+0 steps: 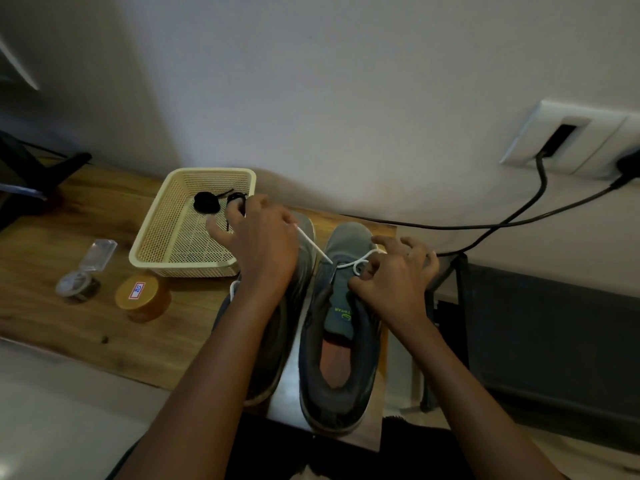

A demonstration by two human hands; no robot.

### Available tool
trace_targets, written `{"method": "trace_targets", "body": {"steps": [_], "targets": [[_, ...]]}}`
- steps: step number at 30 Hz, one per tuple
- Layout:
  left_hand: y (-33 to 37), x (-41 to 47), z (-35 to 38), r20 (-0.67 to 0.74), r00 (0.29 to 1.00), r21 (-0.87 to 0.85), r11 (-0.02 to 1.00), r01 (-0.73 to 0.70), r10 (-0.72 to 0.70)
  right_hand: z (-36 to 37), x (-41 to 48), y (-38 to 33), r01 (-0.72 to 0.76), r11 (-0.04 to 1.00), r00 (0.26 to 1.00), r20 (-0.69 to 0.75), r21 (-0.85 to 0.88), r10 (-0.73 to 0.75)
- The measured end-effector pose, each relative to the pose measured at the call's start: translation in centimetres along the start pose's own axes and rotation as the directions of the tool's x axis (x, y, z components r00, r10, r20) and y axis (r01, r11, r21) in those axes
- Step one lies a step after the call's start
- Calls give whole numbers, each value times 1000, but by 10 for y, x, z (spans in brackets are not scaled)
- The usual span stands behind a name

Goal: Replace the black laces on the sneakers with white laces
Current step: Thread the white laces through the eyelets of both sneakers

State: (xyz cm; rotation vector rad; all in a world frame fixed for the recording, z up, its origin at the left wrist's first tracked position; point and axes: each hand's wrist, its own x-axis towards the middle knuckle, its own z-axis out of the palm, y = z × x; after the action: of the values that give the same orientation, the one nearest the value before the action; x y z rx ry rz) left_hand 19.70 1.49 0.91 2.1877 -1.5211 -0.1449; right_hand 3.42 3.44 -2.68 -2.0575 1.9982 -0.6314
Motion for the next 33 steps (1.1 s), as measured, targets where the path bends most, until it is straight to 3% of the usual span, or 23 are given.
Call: {"method": "trace_targets", "body": {"steps": [5,7,14,20,24,27,33], "targets": [[9,-8,5,181,958,24,973,-231,223,1,2,-2,-8,1000,1000,24,-21,8],[13,-14,11,259,935,82,959,-271,242,1,3,-1,-6,1000,1000,20,1,6],[12,-15,16,296,935,149,958,-245,193,1,2,1,2,1000,1000,21,23,-3],[0,-1,3,95,995,76,996,-47,39,2,4,3,2,1000,999,36,22,-2],[4,-5,4,186,969,14,986,-167,161,3,4,1,-16,998,999,41,52,14],[12,-13,11,276,933,60,965,-256,230,0,4,0,-36,994,999,42,102,32],[11,-14,17,280,945,121,970,-211,171,-2,3,-1,-41,988,999,9,152,41]]}}
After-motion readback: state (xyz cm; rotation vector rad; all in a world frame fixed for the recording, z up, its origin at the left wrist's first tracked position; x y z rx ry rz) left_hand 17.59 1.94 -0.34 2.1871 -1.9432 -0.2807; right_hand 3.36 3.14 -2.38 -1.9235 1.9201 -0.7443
